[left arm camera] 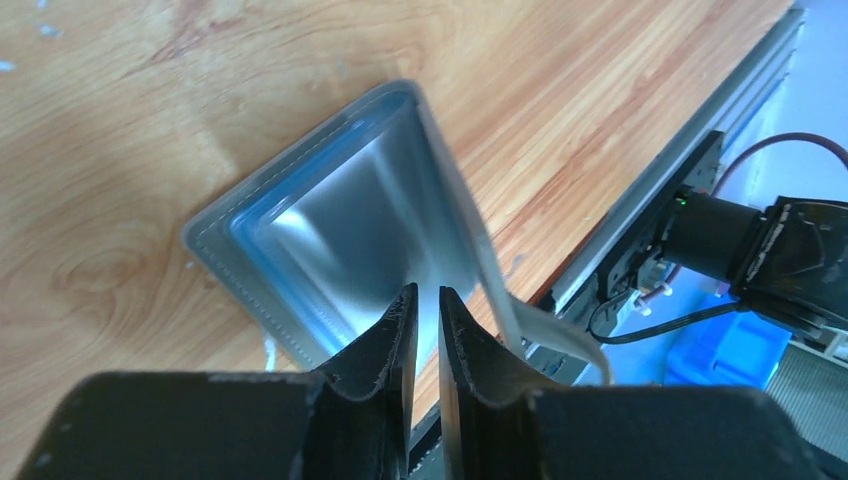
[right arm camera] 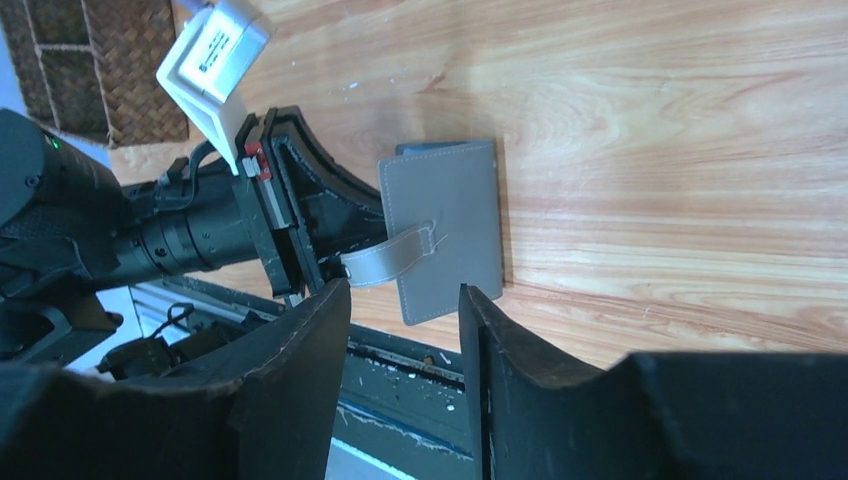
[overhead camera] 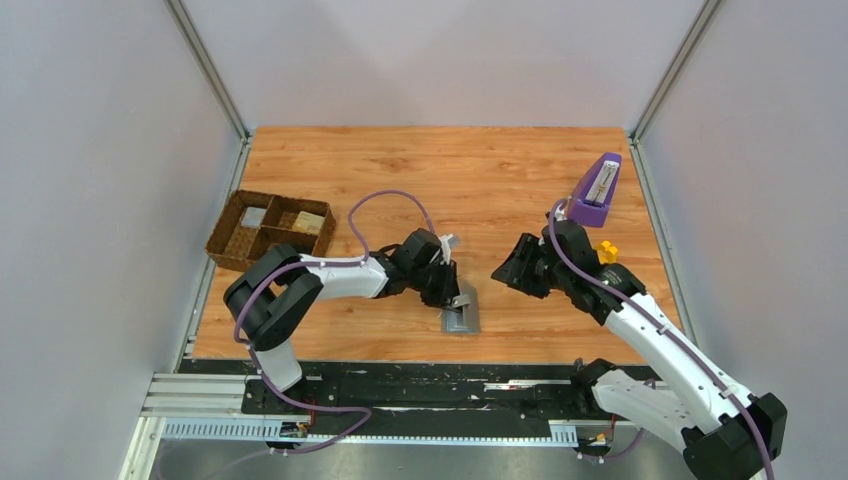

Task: Take the credit cards out of the card holder
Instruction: Open the card holder at the center of the board.

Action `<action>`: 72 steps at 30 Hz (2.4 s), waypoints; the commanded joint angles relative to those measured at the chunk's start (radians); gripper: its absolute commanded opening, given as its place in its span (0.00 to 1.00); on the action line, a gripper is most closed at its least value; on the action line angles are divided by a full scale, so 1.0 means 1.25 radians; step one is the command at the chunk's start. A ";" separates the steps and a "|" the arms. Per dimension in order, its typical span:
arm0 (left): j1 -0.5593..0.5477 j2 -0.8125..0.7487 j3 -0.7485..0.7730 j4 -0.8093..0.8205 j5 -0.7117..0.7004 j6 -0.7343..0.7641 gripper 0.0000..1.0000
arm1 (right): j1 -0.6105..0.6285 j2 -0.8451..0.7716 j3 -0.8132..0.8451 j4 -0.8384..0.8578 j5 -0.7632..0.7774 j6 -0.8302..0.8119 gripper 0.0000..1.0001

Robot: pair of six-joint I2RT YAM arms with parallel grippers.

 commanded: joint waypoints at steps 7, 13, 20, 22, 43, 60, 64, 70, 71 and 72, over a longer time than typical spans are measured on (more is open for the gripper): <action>-0.014 0.009 0.051 0.107 0.055 -0.017 0.23 | 0.012 -0.018 0.015 0.037 -0.096 -0.058 0.50; -0.032 0.058 0.093 0.118 0.064 -0.015 0.24 | 0.015 -0.031 -0.001 0.074 -0.175 -0.069 0.36; -0.045 0.122 0.145 0.099 0.049 0.001 0.24 | 0.049 -0.025 -0.064 0.151 -0.207 -0.040 0.35; -0.045 0.126 0.157 0.085 0.038 0.012 0.24 | 0.060 -0.022 -0.098 0.184 -0.211 -0.024 0.33; 0.021 0.074 0.211 -0.183 -0.101 0.066 0.29 | 0.151 0.074 -0.257 0.324 0.037 -0.008 0.40; 0.043 -0.009 0.045 -0.165 -0.072 0.018 0.37 | 0.150 0.187 -0.262 0.417 -0.028 -0.076 0.69; 0.043 -0.028 0.036 -0.163 -0.078 0.015 0.38 | 0.151 0.194 -0.260 0.416 -0.012 -0.077 0.72; 0.043 -0.036 0.032 -0.149 -0.066 0.019 0.38 | 0.170 0.207 -0.241 0.384 0.036 -0.079 0.74; 0.043 -0.034 0.032 -0.144 -0.062 0.019 0.38 | 0.177 0.210 -0.236 0.376 0.049 -0.081 0.74; 0.043 -0.033 0.031 -0.142 -0.060 0.018 0.38 | 0.184 0.214 -0.231 0.369 0.057 -0.083 0.74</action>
